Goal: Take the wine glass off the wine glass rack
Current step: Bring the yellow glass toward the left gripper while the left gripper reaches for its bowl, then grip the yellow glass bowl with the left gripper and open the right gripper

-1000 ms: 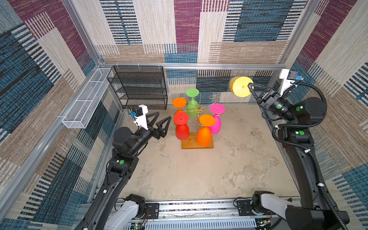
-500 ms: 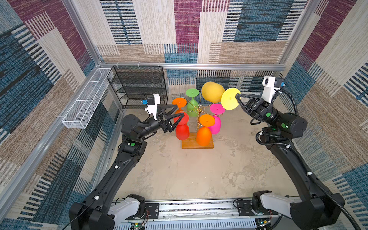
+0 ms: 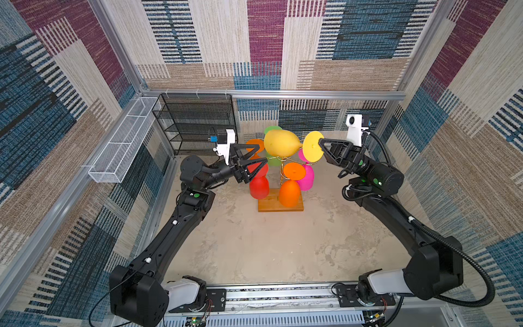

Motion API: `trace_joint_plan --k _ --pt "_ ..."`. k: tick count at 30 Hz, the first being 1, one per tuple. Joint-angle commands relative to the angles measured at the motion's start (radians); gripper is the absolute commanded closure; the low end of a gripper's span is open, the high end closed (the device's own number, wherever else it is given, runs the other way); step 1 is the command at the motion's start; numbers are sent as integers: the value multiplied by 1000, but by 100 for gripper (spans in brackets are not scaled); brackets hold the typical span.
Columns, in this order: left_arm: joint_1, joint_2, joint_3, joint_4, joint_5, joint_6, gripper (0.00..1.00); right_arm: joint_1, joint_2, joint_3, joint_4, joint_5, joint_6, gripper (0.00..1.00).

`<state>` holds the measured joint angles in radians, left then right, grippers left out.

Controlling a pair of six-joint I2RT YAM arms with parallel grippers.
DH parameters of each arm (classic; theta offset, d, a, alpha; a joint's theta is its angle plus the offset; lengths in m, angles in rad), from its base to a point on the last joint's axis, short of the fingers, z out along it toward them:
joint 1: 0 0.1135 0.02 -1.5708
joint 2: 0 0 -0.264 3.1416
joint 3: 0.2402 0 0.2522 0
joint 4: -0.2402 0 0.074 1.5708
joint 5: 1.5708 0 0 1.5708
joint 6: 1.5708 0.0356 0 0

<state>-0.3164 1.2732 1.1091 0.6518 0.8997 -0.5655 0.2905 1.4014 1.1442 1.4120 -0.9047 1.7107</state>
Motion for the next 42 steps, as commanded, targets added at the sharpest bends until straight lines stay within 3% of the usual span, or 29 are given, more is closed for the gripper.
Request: trace_joint_plan --k 1,13,27,35,42 --pt "-3 16 18 68 54 -35 14 14 17 -6 306 23 59 100" --pt "-22 38 0 158 82 -94 16 23 77 -3 396 63 122 100" --pt "-24 -18 -32 197 84 -118 60 22 105 -27 374 79 129 100" --pt "-25 -60 -40 211 81 -142 76 22 124 -45 348 74 144 100" --pt "-26 -100 -57 242 77 -167 90 21 92 -60 223 26 69 86"
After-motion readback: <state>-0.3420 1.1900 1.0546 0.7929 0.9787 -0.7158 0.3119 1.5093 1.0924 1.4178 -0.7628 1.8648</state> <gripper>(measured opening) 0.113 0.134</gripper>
